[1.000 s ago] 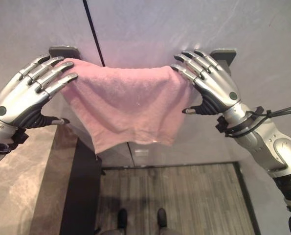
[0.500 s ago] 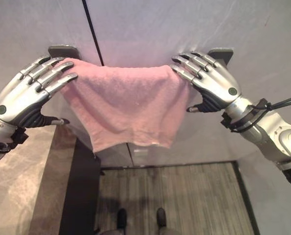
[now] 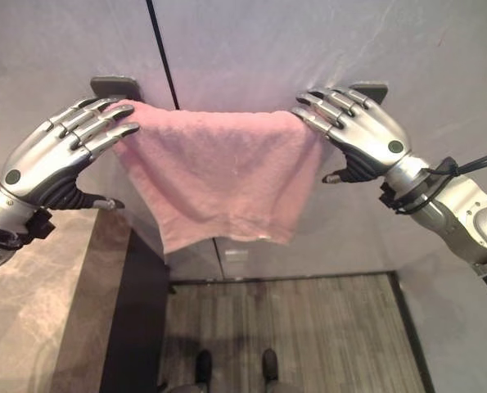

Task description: Put brush and paste in cup on sink, flatten towel.

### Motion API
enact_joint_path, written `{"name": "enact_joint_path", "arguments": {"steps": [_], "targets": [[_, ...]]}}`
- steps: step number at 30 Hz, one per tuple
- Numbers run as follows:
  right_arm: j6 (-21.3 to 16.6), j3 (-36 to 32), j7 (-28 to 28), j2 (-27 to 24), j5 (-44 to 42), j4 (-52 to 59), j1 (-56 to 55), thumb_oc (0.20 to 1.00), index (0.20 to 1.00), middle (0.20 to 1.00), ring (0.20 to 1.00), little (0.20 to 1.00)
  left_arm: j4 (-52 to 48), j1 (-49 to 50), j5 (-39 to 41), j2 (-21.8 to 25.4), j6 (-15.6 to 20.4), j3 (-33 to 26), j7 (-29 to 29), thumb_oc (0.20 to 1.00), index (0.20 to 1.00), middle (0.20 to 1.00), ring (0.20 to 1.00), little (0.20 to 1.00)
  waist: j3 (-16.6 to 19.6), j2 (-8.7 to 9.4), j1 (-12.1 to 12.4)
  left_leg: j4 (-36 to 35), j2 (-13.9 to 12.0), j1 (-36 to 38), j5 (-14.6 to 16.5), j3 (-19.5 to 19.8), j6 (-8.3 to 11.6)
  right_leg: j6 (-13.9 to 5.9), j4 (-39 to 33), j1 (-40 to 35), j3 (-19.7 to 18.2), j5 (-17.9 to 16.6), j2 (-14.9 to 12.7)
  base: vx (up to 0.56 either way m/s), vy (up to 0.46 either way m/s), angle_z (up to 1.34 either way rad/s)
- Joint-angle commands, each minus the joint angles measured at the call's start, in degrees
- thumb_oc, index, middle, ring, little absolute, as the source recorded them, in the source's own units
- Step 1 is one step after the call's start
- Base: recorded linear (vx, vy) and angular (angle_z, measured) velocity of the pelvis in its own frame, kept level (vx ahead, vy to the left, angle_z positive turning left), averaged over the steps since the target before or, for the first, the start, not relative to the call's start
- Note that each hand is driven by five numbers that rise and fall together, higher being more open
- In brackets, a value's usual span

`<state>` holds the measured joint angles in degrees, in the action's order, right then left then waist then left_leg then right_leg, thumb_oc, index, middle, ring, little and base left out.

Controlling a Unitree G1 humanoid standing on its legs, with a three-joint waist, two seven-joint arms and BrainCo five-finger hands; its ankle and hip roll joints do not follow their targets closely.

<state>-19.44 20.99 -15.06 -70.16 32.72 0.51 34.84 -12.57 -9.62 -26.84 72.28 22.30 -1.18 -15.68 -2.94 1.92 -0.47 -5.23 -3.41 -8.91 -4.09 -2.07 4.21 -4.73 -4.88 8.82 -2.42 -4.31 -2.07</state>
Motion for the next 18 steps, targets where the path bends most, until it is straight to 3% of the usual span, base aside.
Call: {"name": "enact_joint_path", "arguments": {"steps": [1, 7, 18], "targets": [[7.2, 1.5, 3.3, -2.8, 2.4, -15.8, -3.5, 1.0, 1.0, 1.0, 1.0, 1.0, 0.9, 0.6, 1.8, 0.3, 1.1, 1.8, 2.2, 1.0, 1.0, 1.0, 1.0, 1.0, 0.0, -1.1, 1.1, 0.2, 0.8, 3.3, 2.6, -0.2, 1.28, -3.68, -0.1, 0.0, 2.7, -1.8, -2.4, 0.0, 0.0, 0.0], [7.5, -0.8, 3.3, -2.2, 2.3, -17.1, -6.9, 1.0, 1.0, 1.0, 1.0, 1.0, 1.4, 3.0, 2.7, -0.3, 0.9, 0.1, 2.7, 1.0, 1.0, 1.0, 1.0, 1.0, 0.0, -1.14, 1.1, 0.2, 0.7, 3.3, 2.6, -0.2, 1.4, -3.62, -0.1, 0.0, 2.6, -1.7, -2.3, 0.0, 0.0, 0.0], [7.6, 2.2, 3.5, 0.5, 0.3, -18.7, -3.5, 1.0, 1.0, 1.0, 1.0, 1.0, 3.2, 1.7, 4.6, -2.5, 0.7, 2.9, 4.3, 1.0, 1.0, 1.0, 1.0, 1.0, 0.4, -0.89, 1.6, 0.2, 0.6, 3.6, 2.4, 0.1, 1.35, -3.44, -0.1, -0.5, 3.0, -1.7, -2.2, 0.0, 0.0, 0.0]]}}
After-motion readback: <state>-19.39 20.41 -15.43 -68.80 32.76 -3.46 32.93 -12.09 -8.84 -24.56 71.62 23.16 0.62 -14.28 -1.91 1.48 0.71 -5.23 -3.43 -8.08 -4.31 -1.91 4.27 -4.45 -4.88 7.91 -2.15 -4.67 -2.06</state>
